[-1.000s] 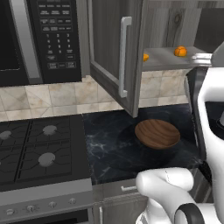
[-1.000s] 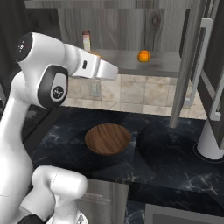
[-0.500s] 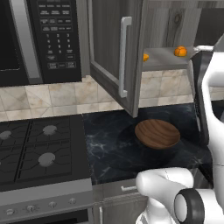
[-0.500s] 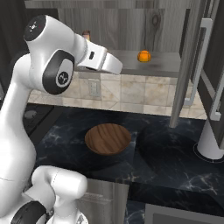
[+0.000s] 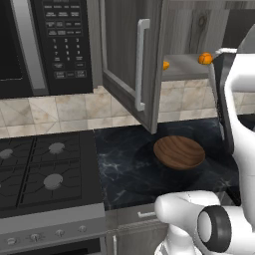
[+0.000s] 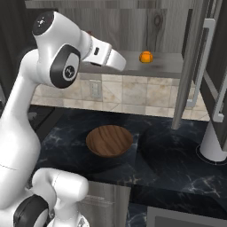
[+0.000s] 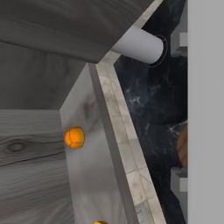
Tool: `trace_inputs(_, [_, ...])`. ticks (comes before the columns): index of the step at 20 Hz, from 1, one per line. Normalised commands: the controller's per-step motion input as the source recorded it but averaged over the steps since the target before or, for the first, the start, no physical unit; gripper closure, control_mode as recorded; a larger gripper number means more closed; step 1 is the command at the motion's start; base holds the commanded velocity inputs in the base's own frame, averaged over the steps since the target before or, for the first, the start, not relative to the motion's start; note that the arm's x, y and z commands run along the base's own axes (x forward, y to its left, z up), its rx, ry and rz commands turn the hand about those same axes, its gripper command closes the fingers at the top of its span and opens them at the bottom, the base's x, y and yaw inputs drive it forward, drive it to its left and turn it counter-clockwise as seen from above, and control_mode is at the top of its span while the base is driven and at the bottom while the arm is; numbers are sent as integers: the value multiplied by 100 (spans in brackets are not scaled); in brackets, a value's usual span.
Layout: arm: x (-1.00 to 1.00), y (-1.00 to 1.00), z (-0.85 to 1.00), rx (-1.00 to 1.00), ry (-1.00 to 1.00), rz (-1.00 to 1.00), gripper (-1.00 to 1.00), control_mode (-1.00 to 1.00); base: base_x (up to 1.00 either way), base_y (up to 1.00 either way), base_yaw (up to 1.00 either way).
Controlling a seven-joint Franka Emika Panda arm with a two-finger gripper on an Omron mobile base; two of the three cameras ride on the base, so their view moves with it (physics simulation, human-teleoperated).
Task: Open the cabinet. Pick the orange and orange from the cabinet and place them into the bowl. Then close the cabinet.
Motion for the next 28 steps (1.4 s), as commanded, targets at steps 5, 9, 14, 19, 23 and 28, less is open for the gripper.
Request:
trace_inputs(5, [36, 0, -1, 0, 0, 0, -100, -100, 0, 0, 0])
trace_inputs(9, [54, 0, 0, 1, 0, 0, -100, -100, 0, 0, 0])
trace_inputs(14, [60, 0, 0, 4, 1, 3, -100, -100, 0, 0, 0])
trace_inputs(19, [42, -5, -13, 5, 0, 13, -100, -100, 0, 0, 0])
trace_inputs(23, [38, -10, -2, 2, 0, 14, -100, -100, 0, 0, 0])
trace_inputs(28, [35, -9, 0, 0, 0, 10, -100, -100, 0, 0, 0])
